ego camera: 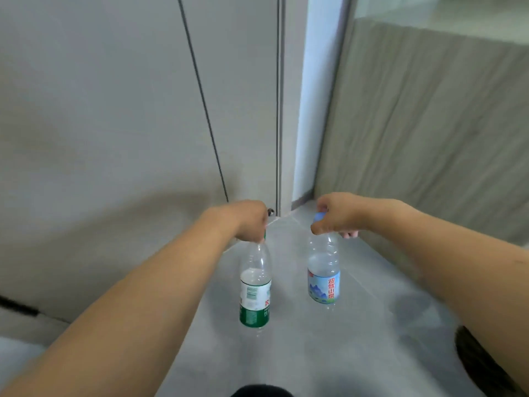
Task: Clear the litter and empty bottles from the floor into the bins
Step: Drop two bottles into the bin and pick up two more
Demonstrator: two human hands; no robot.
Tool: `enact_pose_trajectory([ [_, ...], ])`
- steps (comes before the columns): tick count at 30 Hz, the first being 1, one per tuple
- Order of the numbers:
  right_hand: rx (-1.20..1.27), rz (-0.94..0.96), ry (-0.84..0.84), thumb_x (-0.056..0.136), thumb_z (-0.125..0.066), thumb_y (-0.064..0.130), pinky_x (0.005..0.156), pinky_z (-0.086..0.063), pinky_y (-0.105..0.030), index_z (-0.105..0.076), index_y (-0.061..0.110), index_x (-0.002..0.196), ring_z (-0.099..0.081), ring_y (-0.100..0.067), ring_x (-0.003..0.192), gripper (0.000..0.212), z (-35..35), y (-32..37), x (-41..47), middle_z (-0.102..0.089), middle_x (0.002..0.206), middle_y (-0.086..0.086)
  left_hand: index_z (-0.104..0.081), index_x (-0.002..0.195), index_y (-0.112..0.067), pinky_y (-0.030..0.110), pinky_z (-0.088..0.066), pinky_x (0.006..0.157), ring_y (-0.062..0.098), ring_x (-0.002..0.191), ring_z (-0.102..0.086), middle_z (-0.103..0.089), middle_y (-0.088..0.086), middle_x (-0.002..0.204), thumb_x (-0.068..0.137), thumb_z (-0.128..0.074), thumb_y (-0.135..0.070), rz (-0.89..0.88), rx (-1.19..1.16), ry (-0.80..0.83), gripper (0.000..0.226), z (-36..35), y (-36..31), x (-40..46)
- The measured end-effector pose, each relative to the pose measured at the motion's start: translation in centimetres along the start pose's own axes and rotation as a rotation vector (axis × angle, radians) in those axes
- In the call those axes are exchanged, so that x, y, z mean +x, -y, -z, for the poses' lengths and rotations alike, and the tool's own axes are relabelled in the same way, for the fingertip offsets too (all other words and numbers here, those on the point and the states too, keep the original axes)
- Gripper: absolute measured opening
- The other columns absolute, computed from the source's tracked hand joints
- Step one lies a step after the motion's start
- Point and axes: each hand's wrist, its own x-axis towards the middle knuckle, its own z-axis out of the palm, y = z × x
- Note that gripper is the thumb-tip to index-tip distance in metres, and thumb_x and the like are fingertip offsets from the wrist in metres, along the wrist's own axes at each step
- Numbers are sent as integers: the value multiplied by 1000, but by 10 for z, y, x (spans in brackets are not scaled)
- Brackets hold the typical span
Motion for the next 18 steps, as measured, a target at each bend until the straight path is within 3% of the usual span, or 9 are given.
enact_pose_trajectory([
  [3,3,-70,20,77,-64,34,50,-45,-23,-49,13,86,-49,-24,49,27,29,-59,-36,-55,59,-10,-70,99,-12,33,-55,77,27,91,-69,-72,8,98,76,-66,-20,-106,116,11,24,13,-82,9],
  [8,117,-127,69,84,-66,22,46,-46,-25,-49,11,80,-48,-18,45,20,77,-154,-113,-47,56,-4,-68,91,-10,26,-40,59,24,67,-55,-72,11,91,76,-64,-19,-285,248,37,18,27,-224,1],
  [11,178,-140,2,84,-67,19,45,-46,-24,-49,12,76,-50,-15,40,22,103,-217,-166,-48,53,-3,-69,94,-13,19,-40,47,26,79,-66,-73,8,91,81,-66,-24,-389,332,26,17,39,-304,-13],
  [12,176,-142,-39,85,-68,19,46,-46,-24,-49,11,78,-51,-13,39,21,111,-236,-184,-50,53,-2,-69,96,-12,19,-43,47,26,85,-68,-73,8,93,81,-65,-23,-423,367,-8,19,42,-329,-17],
  [15,190,-156,-173,86,-66,23,51,-48,-25,-50,11,82,-54,-10,40,20,138,-289,-236,-54,43,6,-69,96,-9,35,-56,68,28,90,-67,-71,10,94,78,-60,-18,-522,451,-147,22,50,-397,-27],
  [18,285,-158,-268,86,-65,22,54,-50,-30,-50,10,79,-56,-16,48,21,157,-335,-280,-56,47,4,-66,96,-8,35,-51,63,27,77,-62,-69,10,96,78,-55,-16,-576,456,-233,23,56,-456,-37],
])
